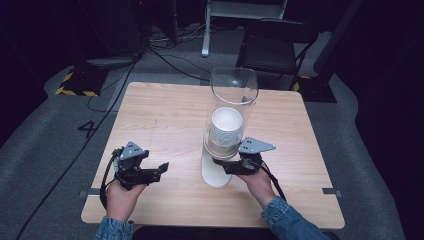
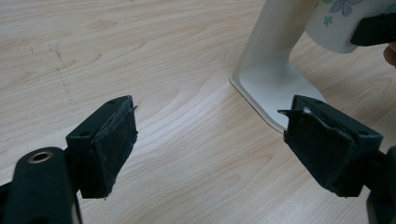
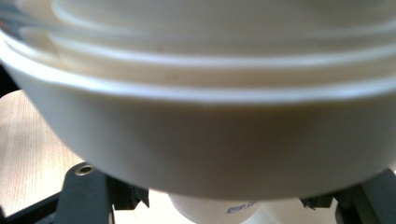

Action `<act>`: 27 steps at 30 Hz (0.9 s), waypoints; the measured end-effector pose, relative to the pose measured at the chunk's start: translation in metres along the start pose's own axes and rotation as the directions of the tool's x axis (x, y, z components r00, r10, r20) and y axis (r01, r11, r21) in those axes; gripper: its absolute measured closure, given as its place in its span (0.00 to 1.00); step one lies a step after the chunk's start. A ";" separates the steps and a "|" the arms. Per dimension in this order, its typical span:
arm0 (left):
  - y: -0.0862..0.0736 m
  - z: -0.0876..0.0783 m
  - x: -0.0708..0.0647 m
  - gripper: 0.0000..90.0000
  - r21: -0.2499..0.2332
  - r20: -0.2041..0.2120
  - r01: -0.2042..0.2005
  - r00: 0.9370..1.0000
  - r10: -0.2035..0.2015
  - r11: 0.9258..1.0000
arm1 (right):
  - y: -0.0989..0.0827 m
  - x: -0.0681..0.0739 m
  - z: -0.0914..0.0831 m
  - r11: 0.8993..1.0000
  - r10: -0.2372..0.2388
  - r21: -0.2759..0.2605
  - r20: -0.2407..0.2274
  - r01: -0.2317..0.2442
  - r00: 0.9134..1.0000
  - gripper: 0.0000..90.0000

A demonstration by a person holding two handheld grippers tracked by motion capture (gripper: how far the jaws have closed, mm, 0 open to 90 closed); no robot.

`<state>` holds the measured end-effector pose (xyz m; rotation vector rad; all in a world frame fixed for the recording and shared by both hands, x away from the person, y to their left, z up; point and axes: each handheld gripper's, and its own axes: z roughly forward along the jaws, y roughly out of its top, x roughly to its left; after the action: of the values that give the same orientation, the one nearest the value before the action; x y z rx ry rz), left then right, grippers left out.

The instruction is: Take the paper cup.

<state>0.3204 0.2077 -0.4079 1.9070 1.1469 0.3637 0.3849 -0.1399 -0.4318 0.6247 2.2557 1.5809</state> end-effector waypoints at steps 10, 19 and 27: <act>0.001 0.002 0.001 0.19 0.002 0.018 0.000 1.000 0.000 1.000 | -0.007 -0.003 0.000 0.999 -0.033 -0.036 -0.015 0.032 0.999 0.37; 0.001 0.000 0.001 0.19 -0.007 0.045 0.007 0.999 -0.006 1.000 | -0.008 -0.006 0.000 0.994 -0.100 -0.034 0.023 0.101 0.995 0.37; 0.001 0.001 0.002 0.19 -0.003 0.047 0.013 0.999 -0.013 1.000 | -0.009 -0.003 0.000 0.996 -0.081 -0.034 0.027 0.082 0.996 0.37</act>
<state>0.3226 0.2083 -0.4082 1.8949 1.1268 0.3118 0.3860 -0.1446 -0.4399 0.5342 2.2006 1.5614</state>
